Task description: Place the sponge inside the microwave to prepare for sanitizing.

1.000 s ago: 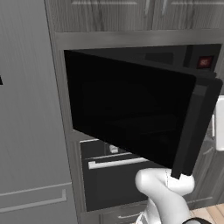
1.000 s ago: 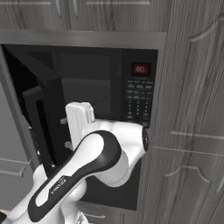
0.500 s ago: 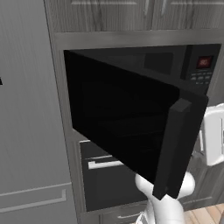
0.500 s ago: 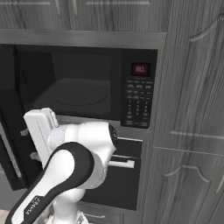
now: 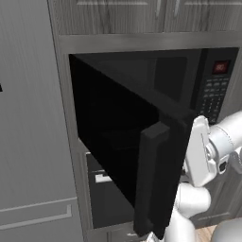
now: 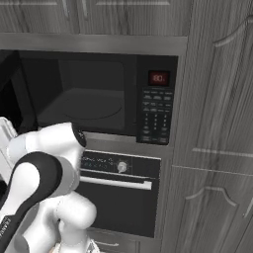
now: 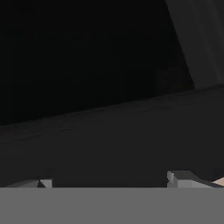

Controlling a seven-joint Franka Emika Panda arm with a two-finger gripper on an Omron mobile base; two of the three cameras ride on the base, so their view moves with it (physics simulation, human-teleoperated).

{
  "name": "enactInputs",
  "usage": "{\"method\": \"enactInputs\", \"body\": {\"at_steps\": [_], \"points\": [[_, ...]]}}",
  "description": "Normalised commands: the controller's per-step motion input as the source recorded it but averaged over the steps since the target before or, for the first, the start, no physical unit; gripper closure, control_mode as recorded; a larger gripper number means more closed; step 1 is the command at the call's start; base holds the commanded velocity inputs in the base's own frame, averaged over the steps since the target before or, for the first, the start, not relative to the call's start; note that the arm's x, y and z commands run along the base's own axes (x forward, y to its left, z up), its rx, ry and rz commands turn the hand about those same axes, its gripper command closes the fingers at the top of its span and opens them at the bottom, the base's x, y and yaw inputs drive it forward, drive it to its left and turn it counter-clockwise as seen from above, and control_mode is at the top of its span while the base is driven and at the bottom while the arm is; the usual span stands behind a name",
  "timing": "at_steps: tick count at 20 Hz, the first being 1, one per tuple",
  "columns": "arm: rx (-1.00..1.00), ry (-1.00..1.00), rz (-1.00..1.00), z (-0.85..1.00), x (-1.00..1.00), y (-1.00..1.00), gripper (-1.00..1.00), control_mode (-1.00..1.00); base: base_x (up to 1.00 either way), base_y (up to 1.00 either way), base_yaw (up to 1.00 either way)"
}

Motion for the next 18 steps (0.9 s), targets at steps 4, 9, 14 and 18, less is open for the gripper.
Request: {"method": "enactInputs", "body": {"at_steps": [4,9,14,18], "points": [[-0.01,0.00,0.04,-0.05,-0.30,1.00,-1.00,-1.00,0.00,0.00,0.00],[0.00,-0.03,0.00,-0.03,-0.22,0.94,-1.00,-1.00,0.00,0.00,0.00],[0.00,-0.04,0.00,-0.10,-0.06,0.38,-1.00,-1.00,0.00,0.00,0.00],[0.00,-0.01,0.00,-0.45,0.00,0.01,-1.00,-1.00,0.00,0.00,0.00]]}}
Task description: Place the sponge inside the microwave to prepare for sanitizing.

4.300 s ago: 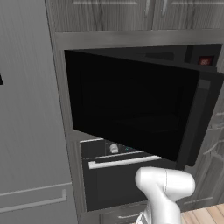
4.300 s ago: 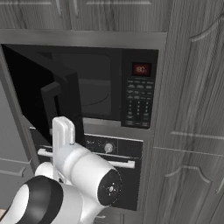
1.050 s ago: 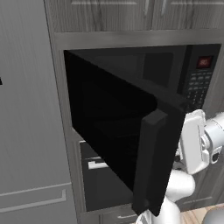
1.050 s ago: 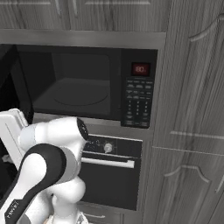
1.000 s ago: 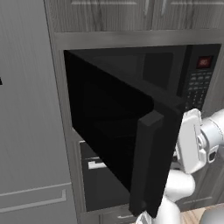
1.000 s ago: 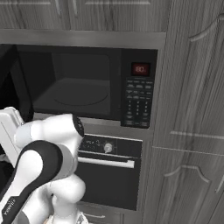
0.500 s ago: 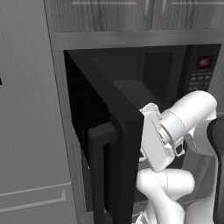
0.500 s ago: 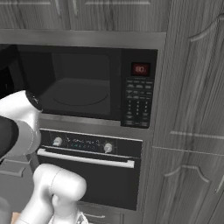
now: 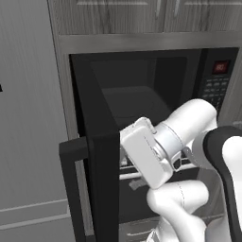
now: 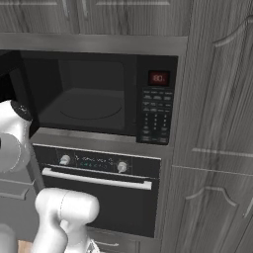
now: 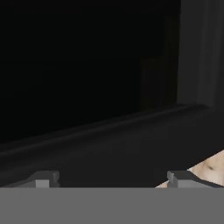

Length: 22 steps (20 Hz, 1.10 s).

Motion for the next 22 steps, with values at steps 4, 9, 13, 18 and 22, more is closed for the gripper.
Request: {"method": "enactInputs", "body": {"at_steps": [4,9,13,18,22], "points": [[0.00,-0.01,0.00,-0.45,0.00,-0.01,-1.00,-1.00,0.00,0.00,0.00],[-0.15,0.00,-0.02,-0.04,0.20,-0.47,-1.00,-1.00,0.00,0.00,0.00],[-0.20,0.00,0.00,0.00,0.70,-0.98,-1.00,-1.00,0.00,0.00,0.00],[-0.23,-0.15,0.00,-0.02,0.86,-0.99,-1.00,-1.00,0.00,0.00,0.00],[-0.40,-0.33,0.00,-0.54,0.67,-0.86,-1.00,-1.00,0.00,0.00,0.00]]}}
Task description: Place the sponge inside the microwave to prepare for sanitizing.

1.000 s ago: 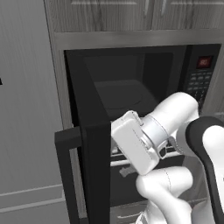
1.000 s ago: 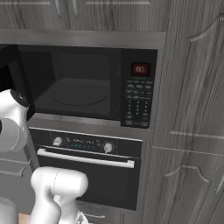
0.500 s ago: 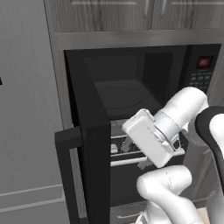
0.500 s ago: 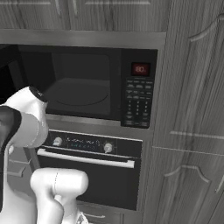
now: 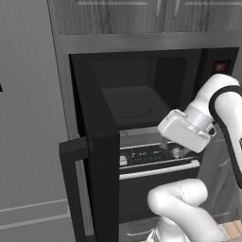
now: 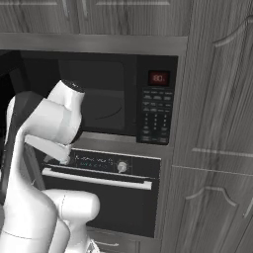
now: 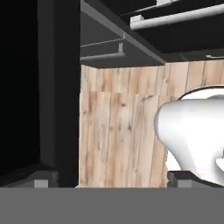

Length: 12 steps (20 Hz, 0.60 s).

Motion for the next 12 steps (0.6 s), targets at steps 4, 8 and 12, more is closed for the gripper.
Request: {"method": "enactInputs", "body": {"at_steps": [4,8,12], "points": [[-0.60,-0.34,0.00,-0.73,0.50,-0.59,-1.00,-1.00,0.00,0.00,0.00],[-0.56,-0.40,0.08,-0.47,0.00,-0.09,-1.00,-1.00,0.00,0.00,0.00],[-0.22,-0.16,0.13,-0.02,-0.08,0.04,-1.00,-1.00,0.00,0.00,0.00]]}}
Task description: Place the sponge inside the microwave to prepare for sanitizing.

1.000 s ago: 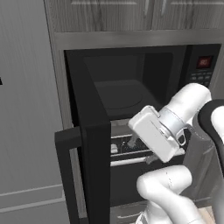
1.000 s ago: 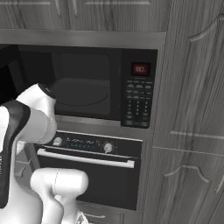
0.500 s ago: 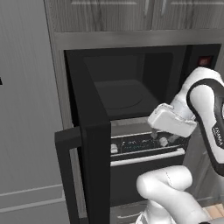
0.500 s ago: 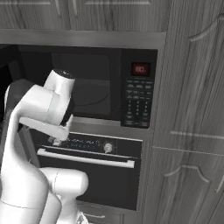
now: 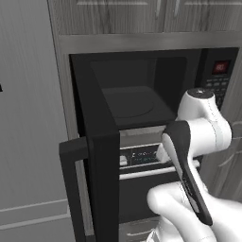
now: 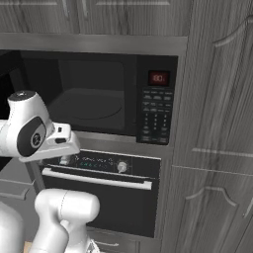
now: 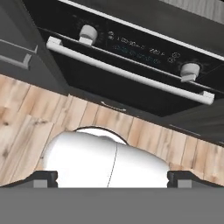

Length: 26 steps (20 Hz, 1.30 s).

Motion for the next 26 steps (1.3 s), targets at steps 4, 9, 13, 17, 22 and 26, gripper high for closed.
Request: {"method": "enactInputs", "body": {"at_steps": [4,9,13,17,22,26], "points": [[0.00,0.01,0.00,0.00,0.00,-0.03,-1.00,-1.00,0.00,0.00,0.00],[0.00,0.01,-0.21,-0.02,-0.02,0.02,-1.00,-1.00,0.00,0.00,0.00],[0.00,0.00,-0.02,0.00,0.00,0.04,-1.00,-1.00,0.00,0.00,0.00],[0.00,0.00,0.00,0.00,0.00,0.00,-1.00,-1.00,0.00,0.00,0.00],[0.00,0.00,0.00,-0.01,-0.07,-0.08,-1.00,1.00,-0.28,-0.30,-0.05],[0.00,0.00,0.00,0.00,0.00,0.00,-1.00,1.00,-0.45,-0.44,-0.11]]}}
